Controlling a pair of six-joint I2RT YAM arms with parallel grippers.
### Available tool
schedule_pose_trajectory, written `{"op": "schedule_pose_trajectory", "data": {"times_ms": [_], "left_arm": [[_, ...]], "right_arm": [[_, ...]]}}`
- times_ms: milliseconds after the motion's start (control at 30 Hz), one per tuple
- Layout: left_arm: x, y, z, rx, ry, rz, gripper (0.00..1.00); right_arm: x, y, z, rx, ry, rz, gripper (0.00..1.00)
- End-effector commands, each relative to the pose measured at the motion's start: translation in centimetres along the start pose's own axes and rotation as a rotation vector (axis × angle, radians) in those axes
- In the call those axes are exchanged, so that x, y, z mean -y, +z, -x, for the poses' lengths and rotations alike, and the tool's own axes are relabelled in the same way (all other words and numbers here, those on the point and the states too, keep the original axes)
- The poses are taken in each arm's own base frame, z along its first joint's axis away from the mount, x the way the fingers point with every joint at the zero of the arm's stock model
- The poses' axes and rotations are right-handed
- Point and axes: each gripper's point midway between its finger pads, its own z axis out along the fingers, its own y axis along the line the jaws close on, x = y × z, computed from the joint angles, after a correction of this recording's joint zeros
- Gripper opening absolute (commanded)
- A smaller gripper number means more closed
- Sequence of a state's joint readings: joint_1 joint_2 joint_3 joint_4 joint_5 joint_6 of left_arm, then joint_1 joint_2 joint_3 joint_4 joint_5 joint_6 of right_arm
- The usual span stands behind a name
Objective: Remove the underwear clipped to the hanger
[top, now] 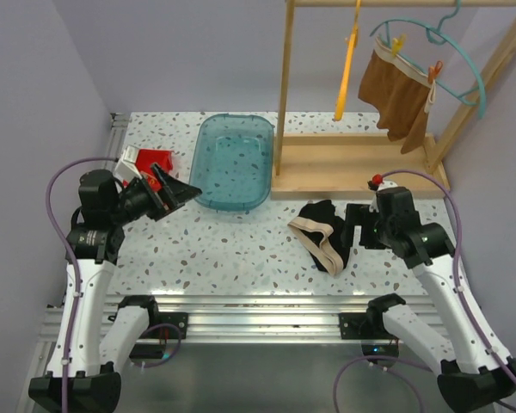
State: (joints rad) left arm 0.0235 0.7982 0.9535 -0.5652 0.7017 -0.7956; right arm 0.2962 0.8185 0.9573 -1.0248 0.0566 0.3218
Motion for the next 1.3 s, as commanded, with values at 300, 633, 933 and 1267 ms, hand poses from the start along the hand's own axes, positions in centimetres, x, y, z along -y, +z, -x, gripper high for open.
{"op": "schedule_pose_trajectory", "data": {"times_ms": [300, 633, 933, 1267], "left_arm": [[0.2, 0.4, -3.8, -0.168, 0.058, -0.084, 1.00], [7.0, 6.7, -6.9, -0.393, 0.367, -0.209, 1.00], [8.4, 22.0, -15.6, -0.514, 0.719, 0.028, 1.00], [6.6, 30.3, -22.6, -0.478, 1.016, 0.135, 1.00]], "right_arm": [[-6.2, 5.7, 0.3, -0.124, 0.110, 0.129, 0.90], [-2.5, -3.4, 6.3, 0.267, 0.286, 0.001, 0.97], [1.3, -13.1, 3.7, 0.345, 0.349, -0.014, 0.98], [2.0, -16.8, 1.0, 0.354, 0.383, 0.066, 0.98]]}}
